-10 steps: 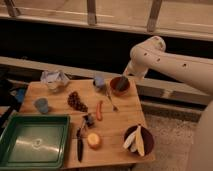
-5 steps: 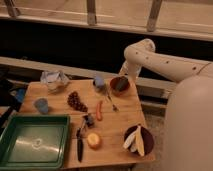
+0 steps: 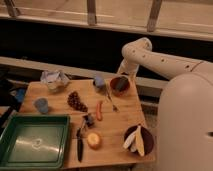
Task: Wipe table surface with eraser
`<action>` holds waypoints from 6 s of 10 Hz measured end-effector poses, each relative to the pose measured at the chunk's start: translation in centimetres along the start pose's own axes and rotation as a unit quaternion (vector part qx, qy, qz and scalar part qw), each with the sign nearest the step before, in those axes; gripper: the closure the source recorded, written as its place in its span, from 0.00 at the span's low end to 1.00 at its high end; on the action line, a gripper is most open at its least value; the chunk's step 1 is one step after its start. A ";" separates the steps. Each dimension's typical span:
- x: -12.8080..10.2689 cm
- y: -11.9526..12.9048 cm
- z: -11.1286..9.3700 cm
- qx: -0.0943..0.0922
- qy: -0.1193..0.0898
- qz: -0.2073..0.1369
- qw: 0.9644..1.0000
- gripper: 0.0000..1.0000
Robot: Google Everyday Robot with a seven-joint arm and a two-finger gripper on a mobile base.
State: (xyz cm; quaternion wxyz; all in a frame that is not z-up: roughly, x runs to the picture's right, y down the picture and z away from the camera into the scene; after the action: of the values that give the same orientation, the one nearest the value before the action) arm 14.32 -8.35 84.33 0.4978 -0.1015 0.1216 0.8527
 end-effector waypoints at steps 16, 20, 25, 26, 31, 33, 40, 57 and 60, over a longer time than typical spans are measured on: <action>-2.6 -0.1 10.9 -0.041 0.036 0.035 0.998 0.35; -3.0 -0.5 12.0 -0.059 0.044 0.063 0.995 0.35; -1.8 1.0 13.3 -0.070 0.061 0.056 0.994 0.39; -1.4 1.3 13.5 -0.071 0.066 0.051 0.994 0.48; -0.7 1.3 13.3 -0.064 0.073 0.036 0.995 0.95; -0.6 0.8 13.0 -0.059 0.072 0.036 0.995 1.00; -1.2 -0.2 10.8 -0.059 0.054 0.044 0.996 1.00; 14.4 -8.5 -2.0 0.045 0.147 0.064 0.986 1.00; 14.3 -8.8 -2.1 0.047 0.148 0.065 0.986 1.00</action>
State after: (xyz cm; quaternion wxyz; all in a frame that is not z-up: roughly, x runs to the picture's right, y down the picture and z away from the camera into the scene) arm 15.15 7.00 77.22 0.4220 -0.1950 0.2405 0.8521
